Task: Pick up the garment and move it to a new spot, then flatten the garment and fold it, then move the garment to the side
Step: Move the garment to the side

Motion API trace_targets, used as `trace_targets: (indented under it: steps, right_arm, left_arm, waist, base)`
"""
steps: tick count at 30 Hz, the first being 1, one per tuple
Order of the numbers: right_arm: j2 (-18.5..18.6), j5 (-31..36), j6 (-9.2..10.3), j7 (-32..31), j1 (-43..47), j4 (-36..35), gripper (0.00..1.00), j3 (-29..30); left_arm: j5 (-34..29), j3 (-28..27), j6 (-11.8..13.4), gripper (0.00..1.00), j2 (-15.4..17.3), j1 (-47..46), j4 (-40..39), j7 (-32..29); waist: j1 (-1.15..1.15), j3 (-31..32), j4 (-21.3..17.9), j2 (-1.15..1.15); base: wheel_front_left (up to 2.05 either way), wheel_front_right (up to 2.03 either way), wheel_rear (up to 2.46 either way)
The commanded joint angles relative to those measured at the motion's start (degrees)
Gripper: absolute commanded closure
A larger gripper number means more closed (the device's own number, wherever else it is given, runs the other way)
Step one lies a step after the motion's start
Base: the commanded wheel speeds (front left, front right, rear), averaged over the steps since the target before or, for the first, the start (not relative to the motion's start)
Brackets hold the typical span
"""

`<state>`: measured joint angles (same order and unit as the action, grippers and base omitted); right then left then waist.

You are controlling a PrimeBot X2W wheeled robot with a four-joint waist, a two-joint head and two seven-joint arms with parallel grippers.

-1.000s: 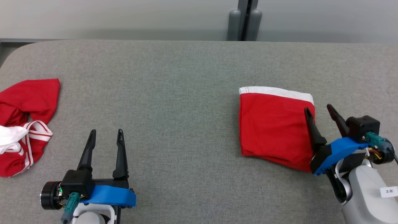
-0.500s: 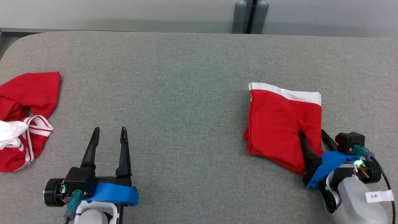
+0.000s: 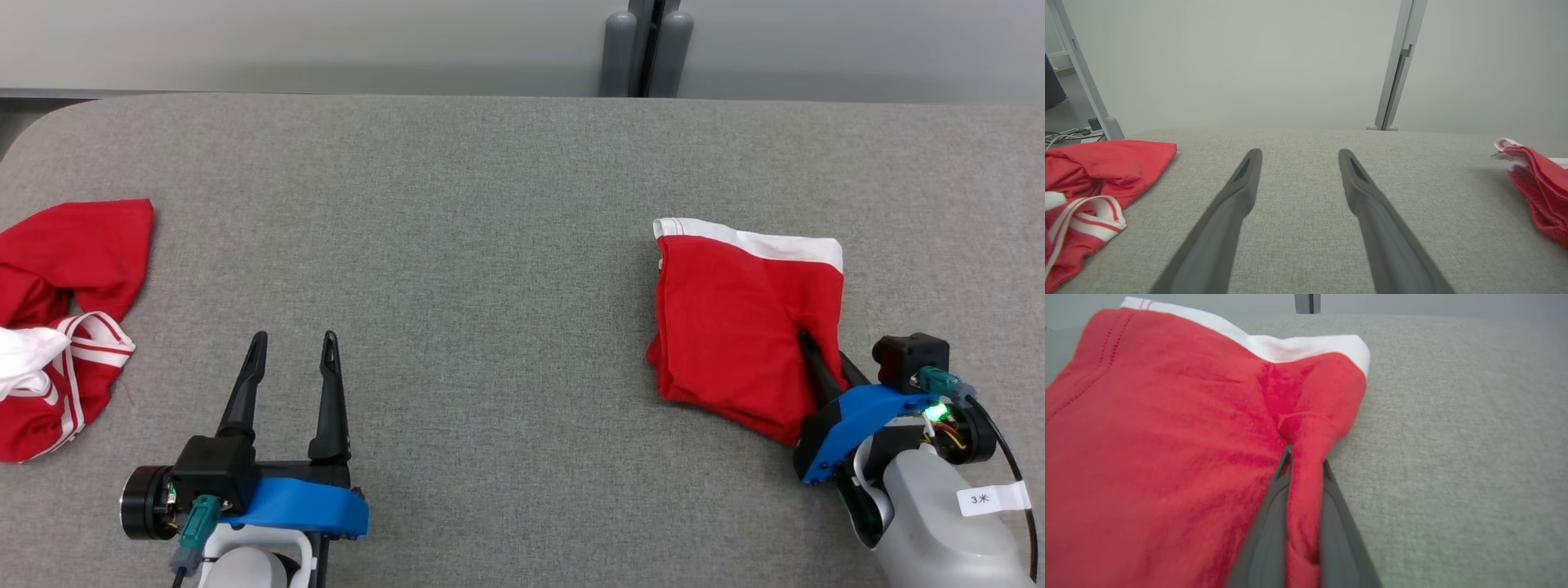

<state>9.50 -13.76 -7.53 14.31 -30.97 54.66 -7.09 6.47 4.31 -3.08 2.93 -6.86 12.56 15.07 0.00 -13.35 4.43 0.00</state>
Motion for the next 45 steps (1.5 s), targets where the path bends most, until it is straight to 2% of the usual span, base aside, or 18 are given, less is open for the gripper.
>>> trace_targets:
  steps: [1,9,13,18,25,33,39,45]
  right_arm:
    - [0.64,-0.62,0.07,0.47,-0.74,0.13,1.00,-0.37]
    - [2.53,-1.54,0.05,0.92,-0.13,-1.44,1.00,-2.53]
    - [4.04,-2.13,0.05,0.92,-0.67,-3.09,1.00,-2.51]
    - [4.86,-3.00,0.05,0.90,-0.76,-6.50,1.00,-1.77]
    - [4.65,-3.35,0.05,0.91,1.27,-10.77,1.00,0.30]
    - [4.41,-2.98,0.05,0.91,3.76,-13.42,1.00,2.65]
    - [4.64,-1.45,0.04,0.92,2.49,-16.29,1.00,2.06]
    - [7.45,0.32,0.04,0.86,-4.37,-16.73,1.00,-1.74]
  left_arm:
    - [0.21,0.01,0.08,0.00,-0.06,0.06,-0.10,0.16]
    - [0.67,0.13,0.43,0.00,-0.07,0.24,-0.61,0.15]
    - [0.56,0.83,0.48,0.00,-0.08,-0.53,-1.81,0.16]
    - [-0.44,0.79,0.26,0.00,-0.05,-2.08,-3.04,0.16]
    - [-2.06,0.16,-0.37,0.00,1.07,-4.77,-3.82,0.15]
    - [-3.11,0.37,-0.99,0.00,1.97,-7.23,-3.85,0.15]
    - [-3.48,0.74,-1.38,0.00,2.31,-9.03,-3.92,0.15]
    - [-3.78,0.52,-1.31,0.00,2.99,-10.46,-4.90,0.15]
  waist:
    - [0.00,0.17,0.02,0.00]
    - [0.00,0.32,-0.18,0.00]
    - [0.00,-1.04,-1.55,0.00]
    - [0.00,-3.97,-5.50,0.00]
    - [0.00,-6.69,-13.49,0.00]
    - [0.00,-8.27,-19.03,0.00]
    - [0.00,-10.04,-19.49,0.00]
    - [0.00,-12.65,-17.78,0.00]
  base:
    - [0.00,0.00,0.00]
    - [0.00,0.00,0.00]
    - [0.00,0.00,0.00]
    - [0.00,0.00,0.00]
    - [0.00,0.00,0.00]
    - [0.00,0.00,0.00]
    - [0.00,0.00,0.00]
    - [0.00,0.00,0.00]
